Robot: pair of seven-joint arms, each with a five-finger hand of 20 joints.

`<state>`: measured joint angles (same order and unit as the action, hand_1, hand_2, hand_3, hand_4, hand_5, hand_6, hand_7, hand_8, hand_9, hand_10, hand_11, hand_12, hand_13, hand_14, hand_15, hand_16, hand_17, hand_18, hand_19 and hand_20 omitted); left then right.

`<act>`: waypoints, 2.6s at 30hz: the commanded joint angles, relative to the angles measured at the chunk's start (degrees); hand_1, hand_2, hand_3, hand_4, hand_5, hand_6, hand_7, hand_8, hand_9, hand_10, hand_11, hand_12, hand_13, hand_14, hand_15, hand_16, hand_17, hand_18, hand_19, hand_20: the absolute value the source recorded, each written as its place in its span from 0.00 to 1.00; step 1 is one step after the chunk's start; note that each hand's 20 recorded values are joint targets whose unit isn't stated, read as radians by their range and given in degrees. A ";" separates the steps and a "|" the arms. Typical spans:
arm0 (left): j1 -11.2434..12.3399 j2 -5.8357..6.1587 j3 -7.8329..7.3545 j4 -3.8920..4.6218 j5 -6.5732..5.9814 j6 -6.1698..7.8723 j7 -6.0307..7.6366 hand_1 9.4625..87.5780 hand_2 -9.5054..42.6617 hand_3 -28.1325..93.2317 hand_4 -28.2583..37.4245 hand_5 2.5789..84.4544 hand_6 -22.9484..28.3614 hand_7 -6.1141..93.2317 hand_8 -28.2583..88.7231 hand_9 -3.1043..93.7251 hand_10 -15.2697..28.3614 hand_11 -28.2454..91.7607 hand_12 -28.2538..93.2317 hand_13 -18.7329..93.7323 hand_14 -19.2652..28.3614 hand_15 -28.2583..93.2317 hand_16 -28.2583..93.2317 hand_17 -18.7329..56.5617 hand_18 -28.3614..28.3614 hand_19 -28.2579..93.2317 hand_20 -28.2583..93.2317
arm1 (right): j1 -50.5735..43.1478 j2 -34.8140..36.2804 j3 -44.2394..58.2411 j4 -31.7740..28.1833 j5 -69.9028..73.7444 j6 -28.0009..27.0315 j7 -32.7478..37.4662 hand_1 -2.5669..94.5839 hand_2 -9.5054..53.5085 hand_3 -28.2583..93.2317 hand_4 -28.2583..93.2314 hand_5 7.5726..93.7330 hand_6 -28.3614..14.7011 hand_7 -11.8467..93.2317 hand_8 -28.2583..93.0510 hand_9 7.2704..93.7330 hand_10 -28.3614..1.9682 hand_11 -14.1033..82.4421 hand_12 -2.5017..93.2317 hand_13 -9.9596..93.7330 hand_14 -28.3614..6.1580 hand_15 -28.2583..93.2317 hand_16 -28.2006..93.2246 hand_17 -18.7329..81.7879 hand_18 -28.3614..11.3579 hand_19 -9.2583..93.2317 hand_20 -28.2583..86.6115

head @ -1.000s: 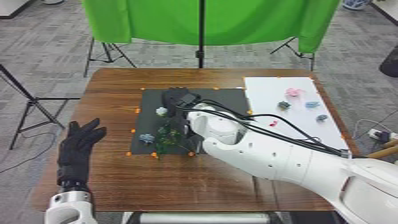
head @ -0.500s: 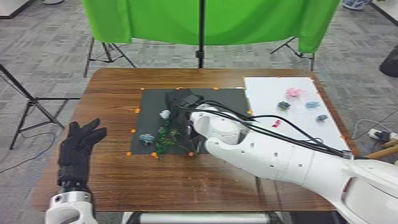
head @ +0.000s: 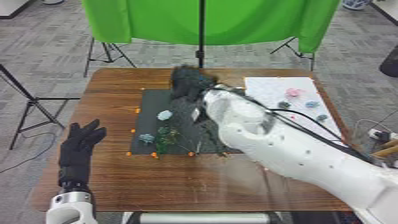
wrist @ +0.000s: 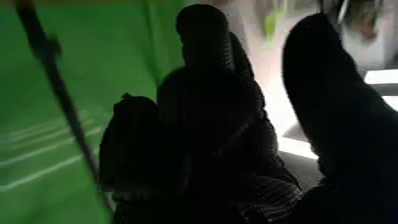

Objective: Arrange flowers

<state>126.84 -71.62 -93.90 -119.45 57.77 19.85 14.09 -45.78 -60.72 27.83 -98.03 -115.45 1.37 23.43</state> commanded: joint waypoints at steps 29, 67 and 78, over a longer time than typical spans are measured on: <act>1.41 -0.58 -0.74 -0.52 0.81 -0.33 -2.54 0.16 0.43 0.67 0.00 0.56 0.57 0.15 0.19 0.53 0.69 0.38 0.32 0.47 0.76 0.39 0.21 0.32 0.67 0.28 0.37 | -38.72 21.52 46.03 2.54 0.08 -2.22 17.99 0.40 0.00 0.72 0.10 0.44 0.63 0.18 0.19 0.54 0.31 0.24 0.25 0.86 0.58 0.72 0.49 0.75 0.34 1.00 0.68; 2.13 -0.62 -0.87 -1.07 0.74 0.30 -2.59 0.16 0.43 0.68 0.00 0.56 0.57 0.15 0.19 0.53 0.69 0.39 0.32 0.47 0.76 0.39 0.21 0.32 0.67 0.28 0.37 | -13.72 14.26 16.34 -11.80 12.07 8.81 -0.16 0.70 0.00 0.64 0.09 0.86 0.65 0.28 0.33 1.00 0.64 0.27 0.40 1.00 0.79 0.72 0.49 0.88 0.48 1.00 0.73; 1.12 -0.39 -0.79 -0.79 0.67 -0.30 -3.30 0.16 0.43 0.68 0.00 0.55 0.57 0.15 0.19 0.53 0.69 0.39 0.32 0.47 0.76 0.40 0.22 0.30 0.70 0.30 0.37 | -5.86 4.19 0.48 -6.45 18.32 0.92 -0.63 0.69 0.00 0.65 0.10 0.86 0.66 0.28 0.34 1.00 0.66 0.27 0.41 1.00 0.78 0.72 0.49 0.88 0.49 1.00 0.73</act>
<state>128.00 -72.15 -94.68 -120.31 58.24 19.89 11.65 -53.17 -50.18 33.47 -105.82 -98.80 4.93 22.16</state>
